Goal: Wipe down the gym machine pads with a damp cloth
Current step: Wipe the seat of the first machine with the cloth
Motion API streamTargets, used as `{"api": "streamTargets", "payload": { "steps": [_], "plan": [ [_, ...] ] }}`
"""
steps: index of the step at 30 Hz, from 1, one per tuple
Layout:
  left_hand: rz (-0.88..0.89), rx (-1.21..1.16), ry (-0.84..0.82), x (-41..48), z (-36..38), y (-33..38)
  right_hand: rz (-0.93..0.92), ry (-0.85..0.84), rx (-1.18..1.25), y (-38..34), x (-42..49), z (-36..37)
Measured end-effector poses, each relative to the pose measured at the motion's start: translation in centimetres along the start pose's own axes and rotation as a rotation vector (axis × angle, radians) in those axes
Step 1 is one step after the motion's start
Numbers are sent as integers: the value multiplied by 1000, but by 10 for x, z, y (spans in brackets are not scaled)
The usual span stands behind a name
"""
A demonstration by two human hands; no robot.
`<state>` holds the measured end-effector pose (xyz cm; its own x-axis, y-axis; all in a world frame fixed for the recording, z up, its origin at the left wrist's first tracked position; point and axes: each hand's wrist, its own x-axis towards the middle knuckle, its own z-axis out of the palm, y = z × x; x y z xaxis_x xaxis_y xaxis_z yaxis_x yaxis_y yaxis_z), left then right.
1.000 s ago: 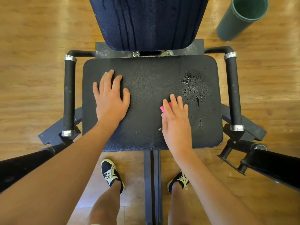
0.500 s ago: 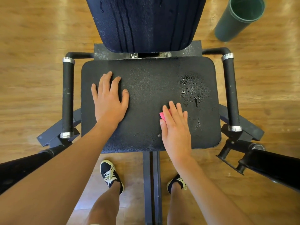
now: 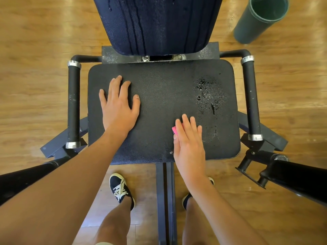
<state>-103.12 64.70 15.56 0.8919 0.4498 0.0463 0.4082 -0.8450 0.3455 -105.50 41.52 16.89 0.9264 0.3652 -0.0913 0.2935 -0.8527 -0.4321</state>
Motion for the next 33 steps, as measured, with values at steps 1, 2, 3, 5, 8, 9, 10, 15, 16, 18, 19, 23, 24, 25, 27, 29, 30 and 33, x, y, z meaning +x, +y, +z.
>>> {"api": "streamTargets", "payload": {
  "steps": [1,2,3,5,8,9,10,15,16,18,19,23,24,25,27,29,30,33],
  "plan": [
    [0,0,-1,0,0,0,-8,1,1,1,-9,1],
    [0,1,-4,0,1,0,-17,2,1,2,-18,1],
    [-3,4,-9,0,1,0,-25,1,-1,4,-26,2],
    [-12,14,-27,0,3,0,-36,-3,-6,6,-38,4],
    [-15,29,-47,1,4,-2,-41,3,-3,6,-35,4],
    [-15,34,-51,2,4,-3,-40,3,0,4,-30,4],
    [-13,37,-54,2,4,-3,-35,-1,2,3,-25,4],
    [-17,36,-59,1,5,-3,-23,-19,9,2,-17,5],
    [-17,34,-59,1,5,-4,-28,-18,9,3,-22,6],
    [-18,27,-57,1,5,-4,-49,-23,6,6,-35,7],
    [-19,23,-57,2,5,-4,-65,-28,3,9,-41,7],
    [-16,23,-63,3,3,0,-77,-39,31,11,-39,1],
    [-18,24,-62,2,3,-1,-65,-35,57,10,-34,-2],
    [-21,20,-60,1,3,-1,-44,-26,87,8,-26,-4],
    [-30,8,-53,1,4,-2,5,8,139,8,-3,-11],
    [-31,8,-51,1,6,-2,43,33,158,9,26,-18],
    [-30,9,-52,1,6,-1,52,40,156,10,41,-22],
    [-32,12,-52,2,7,1,39,66,120,13,82,-28]
  ]
}}
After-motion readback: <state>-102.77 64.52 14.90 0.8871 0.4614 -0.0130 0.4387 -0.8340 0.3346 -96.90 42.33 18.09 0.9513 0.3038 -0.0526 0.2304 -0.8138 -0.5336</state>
